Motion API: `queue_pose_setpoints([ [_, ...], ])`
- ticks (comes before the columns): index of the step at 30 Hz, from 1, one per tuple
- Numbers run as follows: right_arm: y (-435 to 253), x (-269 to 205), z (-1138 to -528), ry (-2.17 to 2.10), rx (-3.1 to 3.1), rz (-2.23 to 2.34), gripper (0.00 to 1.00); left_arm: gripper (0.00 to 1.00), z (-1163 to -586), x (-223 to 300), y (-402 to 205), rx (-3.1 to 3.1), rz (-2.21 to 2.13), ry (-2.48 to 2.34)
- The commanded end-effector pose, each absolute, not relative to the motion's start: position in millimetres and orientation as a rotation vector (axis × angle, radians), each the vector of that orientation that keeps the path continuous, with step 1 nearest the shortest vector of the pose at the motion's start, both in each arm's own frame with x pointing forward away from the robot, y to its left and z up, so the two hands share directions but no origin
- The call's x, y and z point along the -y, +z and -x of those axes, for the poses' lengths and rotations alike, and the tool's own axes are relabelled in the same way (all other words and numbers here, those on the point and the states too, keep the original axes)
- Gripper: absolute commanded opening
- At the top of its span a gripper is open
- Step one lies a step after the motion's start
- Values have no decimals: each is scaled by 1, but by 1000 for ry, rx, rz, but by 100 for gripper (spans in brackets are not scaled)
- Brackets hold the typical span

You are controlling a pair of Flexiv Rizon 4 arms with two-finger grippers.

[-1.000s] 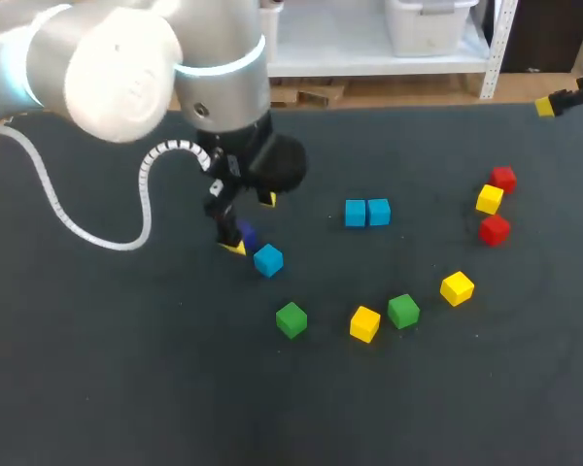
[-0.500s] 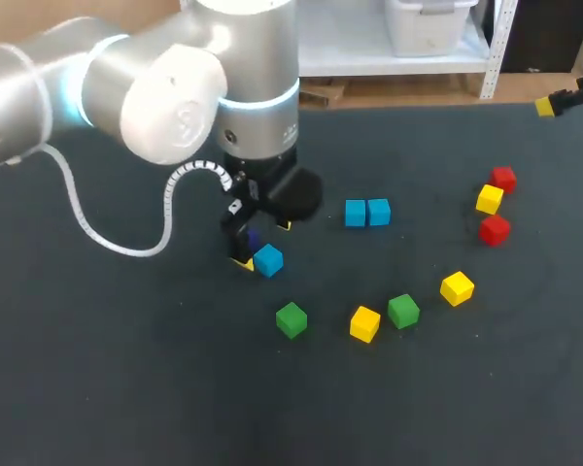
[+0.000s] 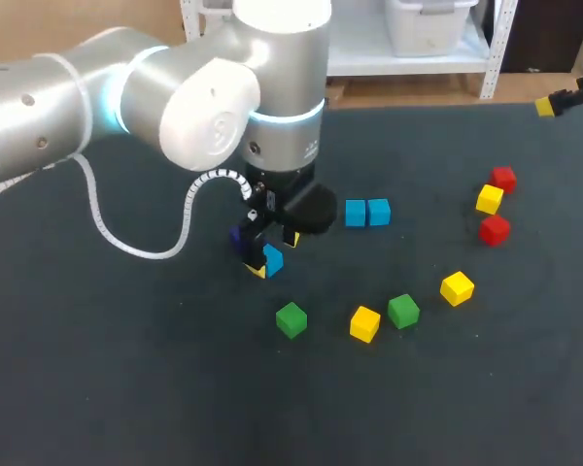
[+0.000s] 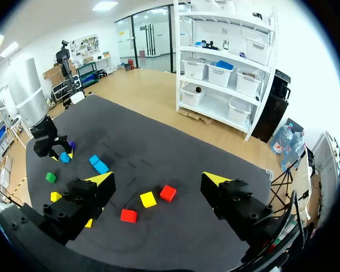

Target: Place the blue cubes, place green cubes on the blue cubes, place the yellow cubes on the green cubes, then place the red cubes on the yellow cubes, and place purple cube on the red cubes.

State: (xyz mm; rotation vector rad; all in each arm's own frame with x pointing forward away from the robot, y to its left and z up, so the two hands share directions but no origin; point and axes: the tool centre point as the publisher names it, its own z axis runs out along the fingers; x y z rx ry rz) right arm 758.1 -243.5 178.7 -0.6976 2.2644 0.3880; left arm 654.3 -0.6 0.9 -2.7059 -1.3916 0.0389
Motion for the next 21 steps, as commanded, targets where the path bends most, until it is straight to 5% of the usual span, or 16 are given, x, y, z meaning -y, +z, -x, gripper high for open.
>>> queue_pose_setpoints([
  [1,179,243,-758,386,-2265,697,100,53,-660,2,-4,1382,2676,52],
  [4,179,243,-758,386,-2265,697,100,21,-661,0,-6,1386,2668,51],
  [8,179,243,-758,386,-2265,697,100,0,-662,-2,-8,1394,2659,50],
  [21,179,243,-758,386,-2265,697,100,0,-672,9,3,1479,2496,19],
])
